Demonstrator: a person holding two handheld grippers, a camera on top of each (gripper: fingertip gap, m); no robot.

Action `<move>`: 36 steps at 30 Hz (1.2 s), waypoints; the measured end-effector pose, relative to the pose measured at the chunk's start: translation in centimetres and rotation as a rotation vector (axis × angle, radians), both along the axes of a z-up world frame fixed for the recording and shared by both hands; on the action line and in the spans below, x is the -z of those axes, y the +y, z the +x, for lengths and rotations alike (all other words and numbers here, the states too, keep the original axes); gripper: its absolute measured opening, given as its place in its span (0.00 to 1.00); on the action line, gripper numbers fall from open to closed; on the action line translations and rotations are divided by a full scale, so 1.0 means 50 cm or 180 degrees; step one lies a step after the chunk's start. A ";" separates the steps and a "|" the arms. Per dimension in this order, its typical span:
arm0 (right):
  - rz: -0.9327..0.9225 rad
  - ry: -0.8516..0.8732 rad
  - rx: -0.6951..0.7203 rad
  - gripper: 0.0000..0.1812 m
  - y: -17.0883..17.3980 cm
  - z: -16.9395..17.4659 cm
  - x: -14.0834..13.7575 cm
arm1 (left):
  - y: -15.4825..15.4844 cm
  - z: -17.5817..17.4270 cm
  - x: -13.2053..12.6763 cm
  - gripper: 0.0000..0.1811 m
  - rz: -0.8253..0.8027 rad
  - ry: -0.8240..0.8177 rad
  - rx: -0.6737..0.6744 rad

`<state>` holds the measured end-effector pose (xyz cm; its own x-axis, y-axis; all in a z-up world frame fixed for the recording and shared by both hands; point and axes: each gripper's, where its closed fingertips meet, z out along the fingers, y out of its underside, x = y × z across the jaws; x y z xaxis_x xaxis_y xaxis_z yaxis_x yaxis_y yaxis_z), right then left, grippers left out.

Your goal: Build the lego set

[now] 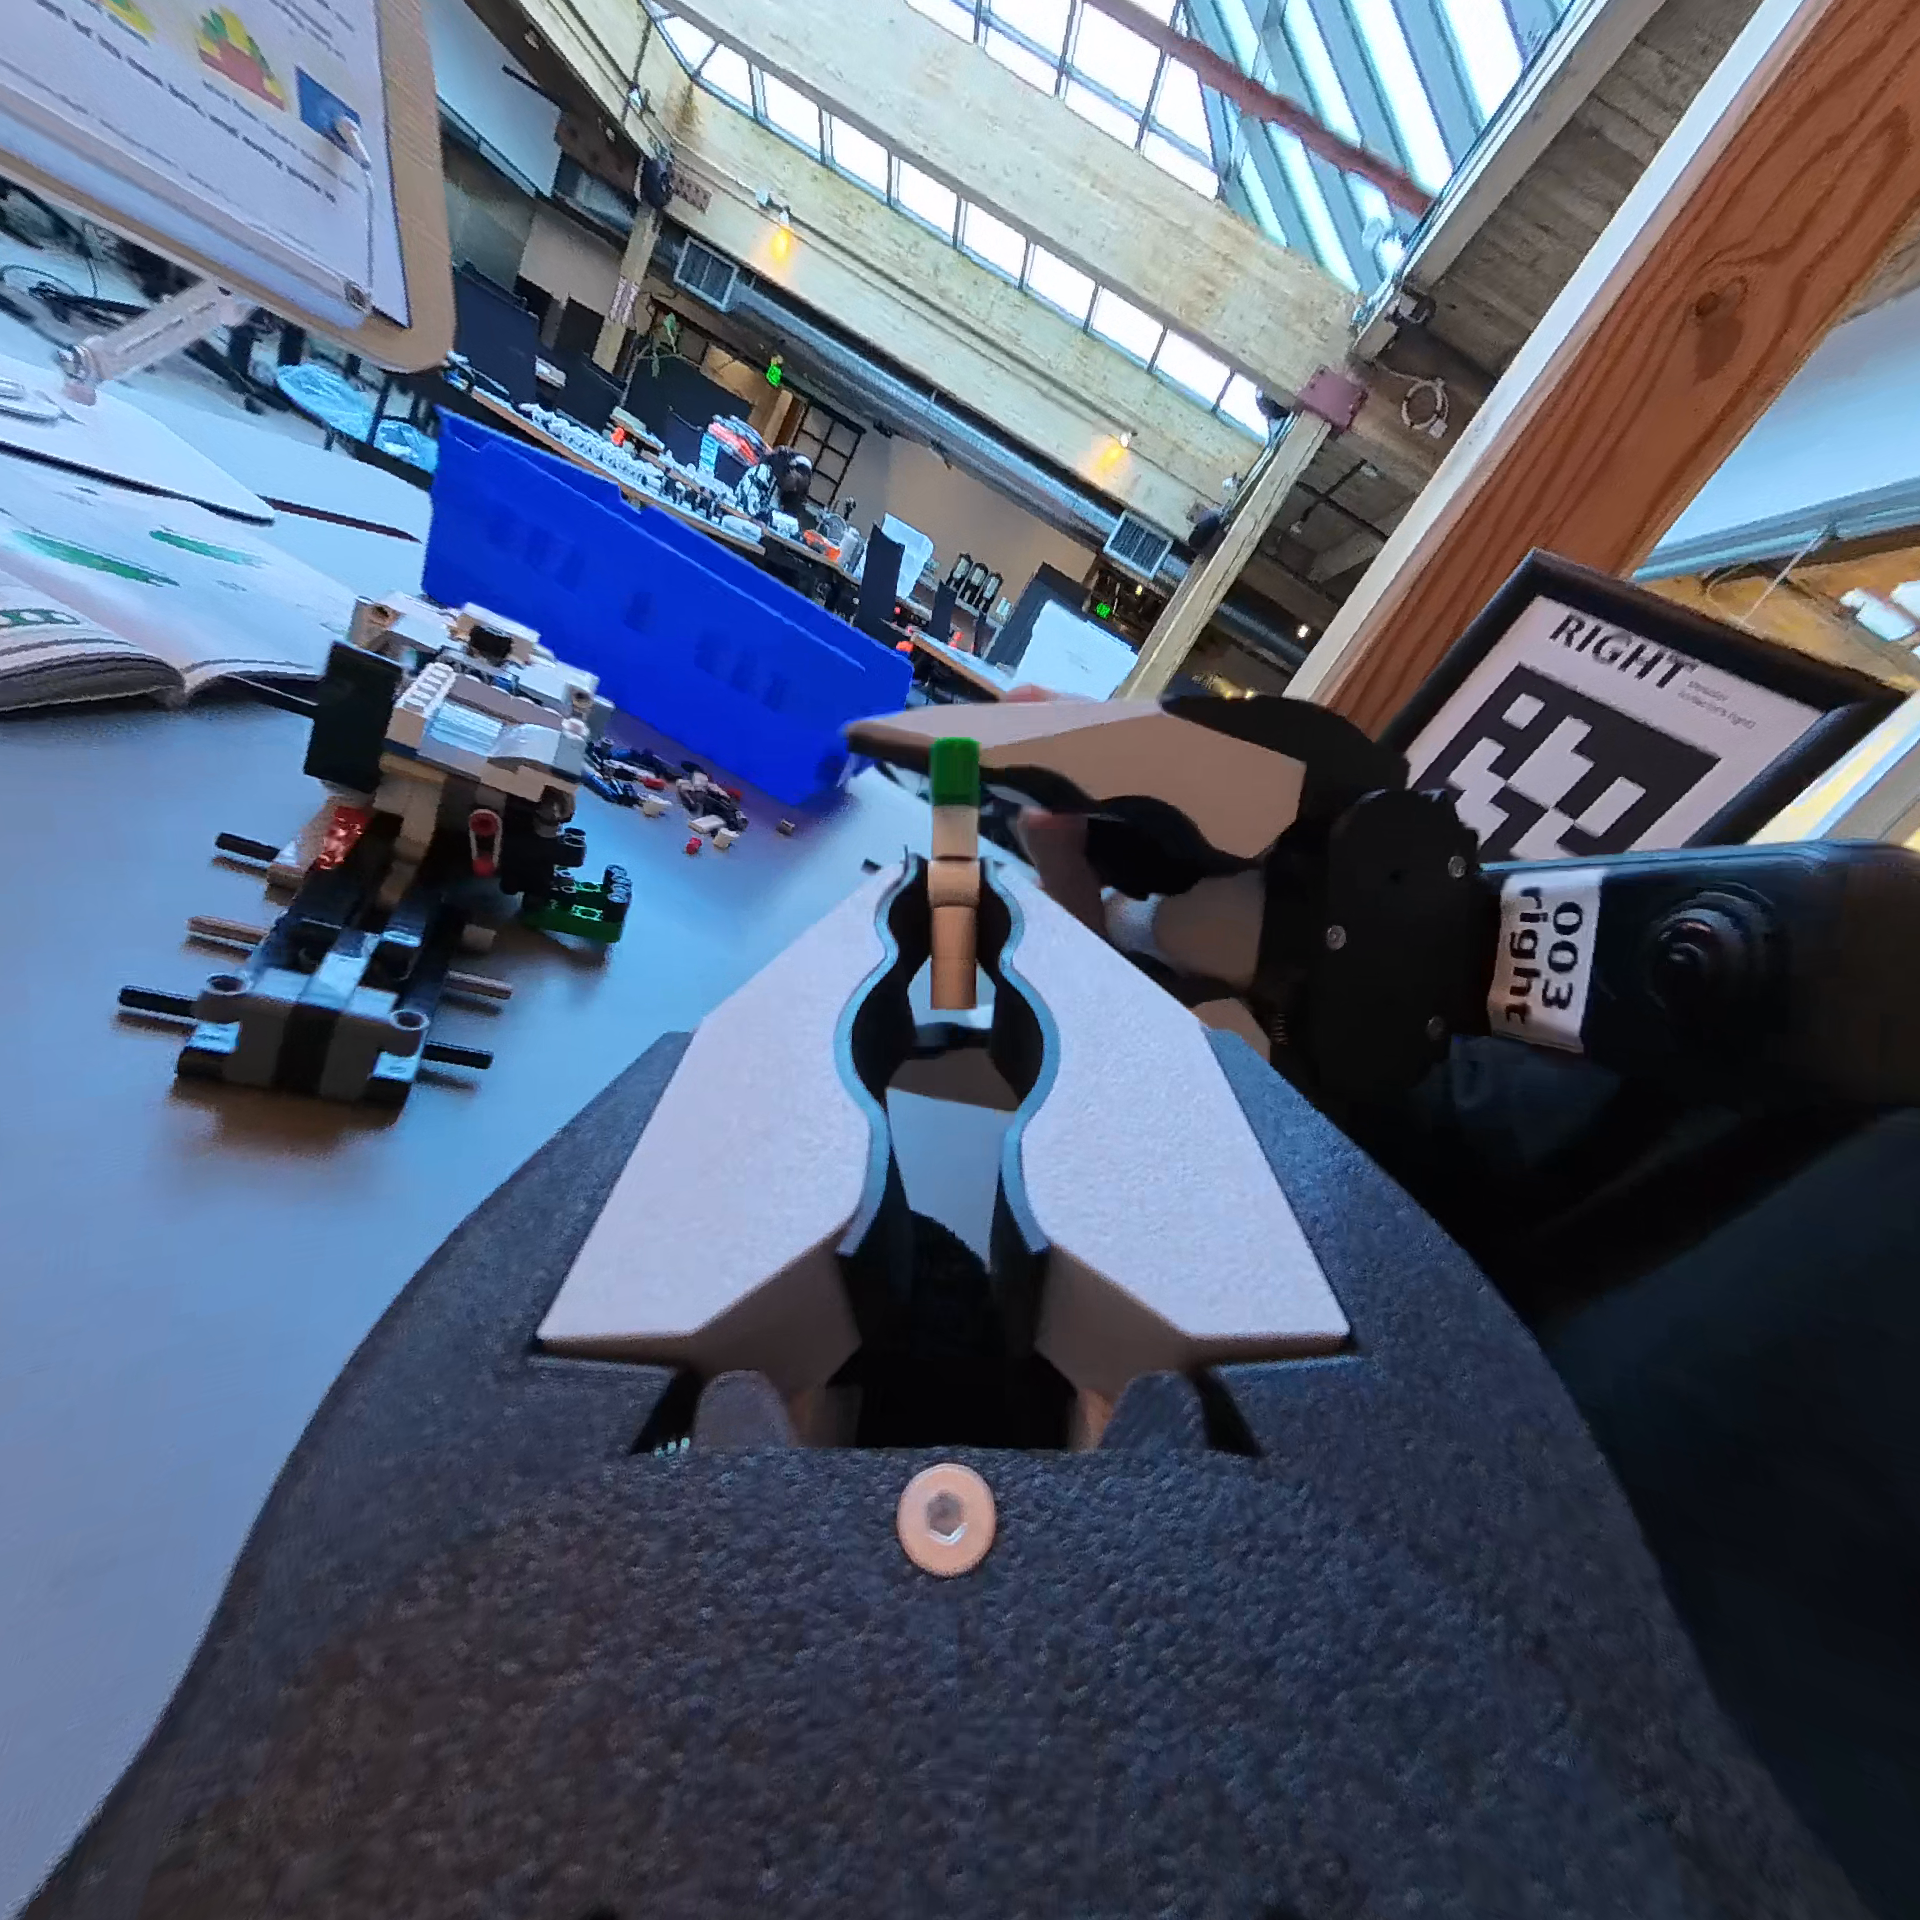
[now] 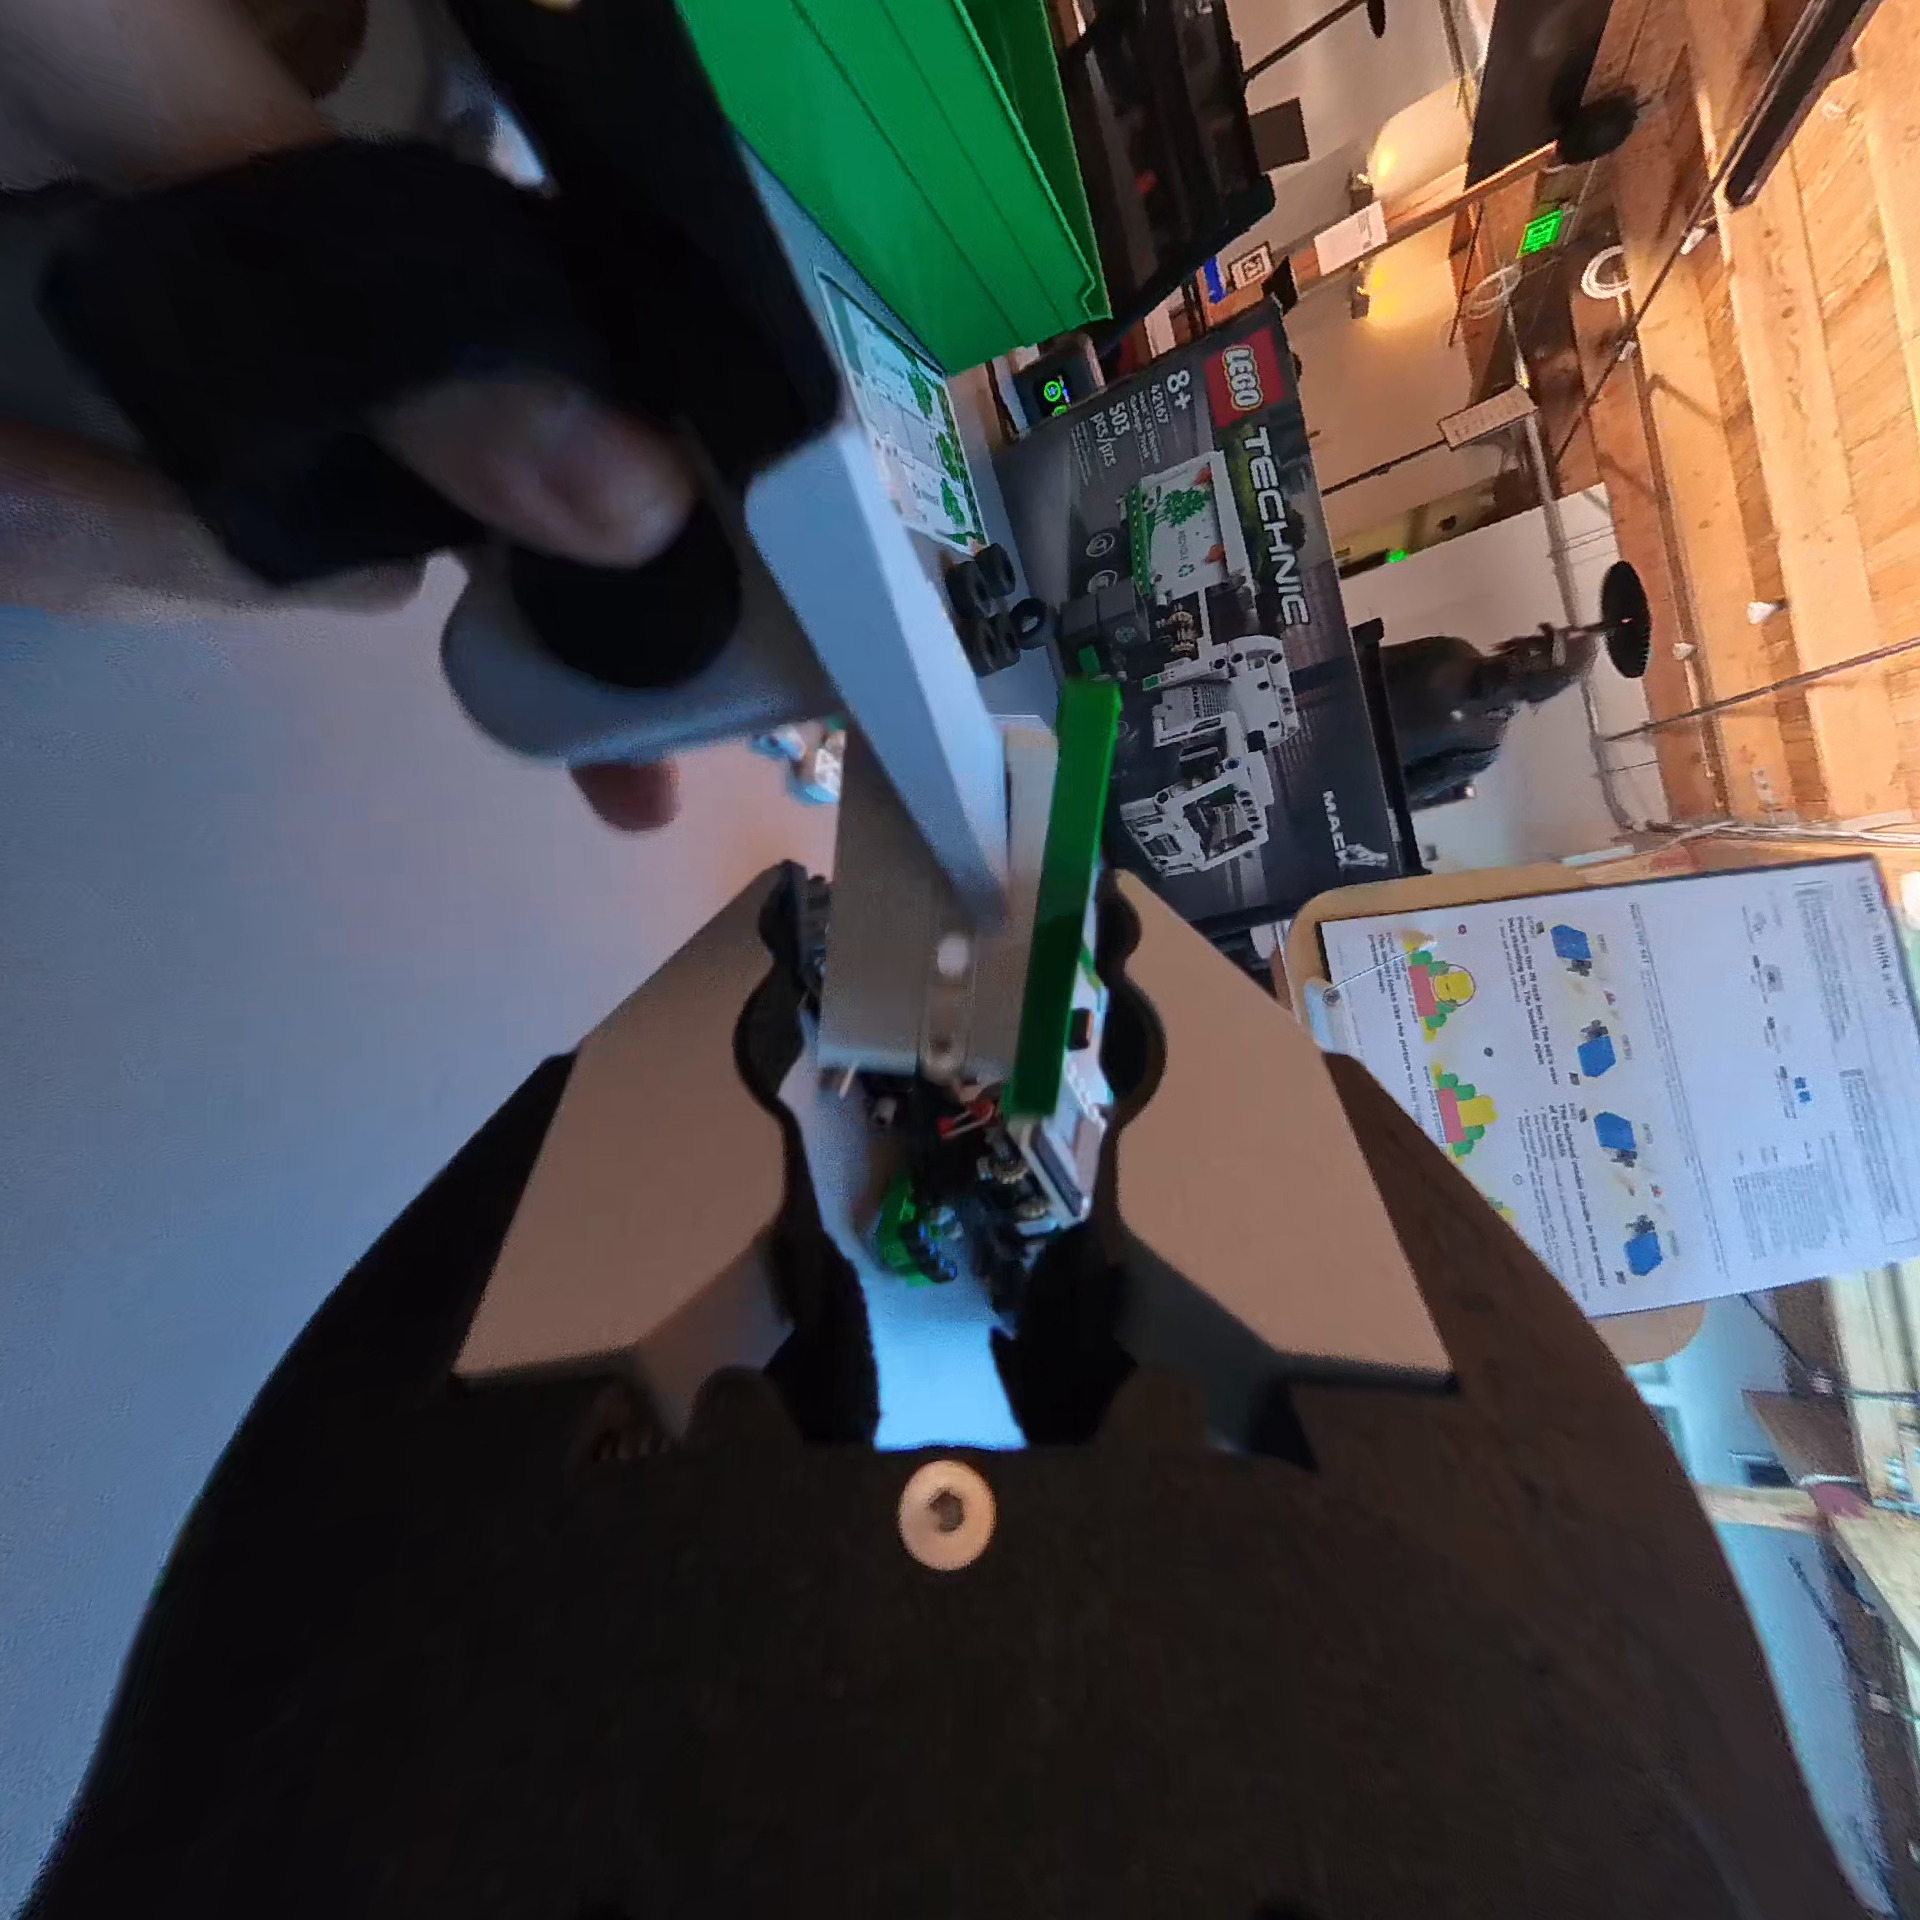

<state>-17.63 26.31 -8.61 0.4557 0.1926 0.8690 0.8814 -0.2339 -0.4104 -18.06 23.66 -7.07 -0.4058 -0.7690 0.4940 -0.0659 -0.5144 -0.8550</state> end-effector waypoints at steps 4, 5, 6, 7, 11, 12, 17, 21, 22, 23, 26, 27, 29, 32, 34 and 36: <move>-0.0170 0.1051 -0.0325 0.31 -0.050 -0.010 -0.016 | 0.019 -0.029 -0.020 0.03 -0.0061 -0.0245 0.0111; -0.0245 0.1442 -0.0408 0.31 -0.055 -0.012 -0.025 | 0.013 -0.035 -0.023 0.03 0.0024 -0.0297 0.0178; -0.0391 0.1843 -0.0567 0.31 -0.059 -0.022 -0.032 | 0.007 -0.042 -0.027 0.03 0.0171 -0.0367 0.0201; -0.0598 0.2223 -0.0799 0.31 -0.067 -0.042 -0.038 | -0.003 -0.047 -0.029 0.03 0.0369 -0.0421 0.0234; -0.0852 0.2595 -0.1203 0.13 -0.071 -0.069 -0.051 | -0.036 -0.058 -0.026 0.03 0.0855 -0.0507 0.0403; -0.0877 0.2506 -0.1280 0.11 -0.072 -0.071 -0.047 | -0.037 -0.058 -0.024 0.03 0.0901 -0.0502 0.0401; -0.0924 0.2203 -0.1284 0.04 -0.081 -0.041 -0.024 | -0.013 -0.039 0.003 0.11 0.1035 -0.0154 0.0152; -0.0589 0.0691 -0.0421 0.03 -0.070 0.102 0.022 | 0.066 -0.048 0.001 0.11 0.0643 -0.0020 -0.0274; -0.0572 0.0107 -0.0196 0.03 -0.070 0.142 0.042 | 0.084 -0.053 -0.004 0.11 0.0494 -0.0058 -0.0348; -0.0632 -0.0395 -0.0020 0.04 -0.071 0.178 0.066 | 0.099 -0.057 -0.008 0.11 0.0353 -0.0101 -0.0402; -0.0889 -0.0751 0.0219 0.04 -0.070 0.224 0.128 | 0.132 -0.063 -0.015 0.12 0.0117 -0.0183 -0.0568; -0.0973 -0.0727 0.0231 0.04 -0.071 0.227 0.141 | 0.137 -0.065 -0.018 0.11 0.0115 -0.0211 -0.0616; -0.1141 -0.0710 0.0303 0.04 -0.074 0.235 0.159 | 0.138 -0.064 -0.018 0.11 0.0197 -0.0208 -0.0696; -0.1374 -0.0398 0.0286 0.05 -0.084 0.224 0.175 | 0.124 -0.059 -0.014 0.12 0.0446 -0.0154 -0.0759; -0.1413 -0.0243 0.0266 0.04 -0.087 0.212 0.174 | 0.114 -0.054 -0.011 0.11 0.0638 -0.0114 -0.0811; -0.1490 -0.0072 0.0301 0.05 -0.095 0.203 0.183 | 0.105 -0.049 -0.006 0.12 0.0808 -0.0066 -0.0858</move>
<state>-7.47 21.57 -17.75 0.4720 0.5244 0.7086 0.8548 -0.4687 -0.2226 -20.51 28.93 -6.75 -0.1797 -0.9466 0.2675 0.0617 -0.2823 -0.9573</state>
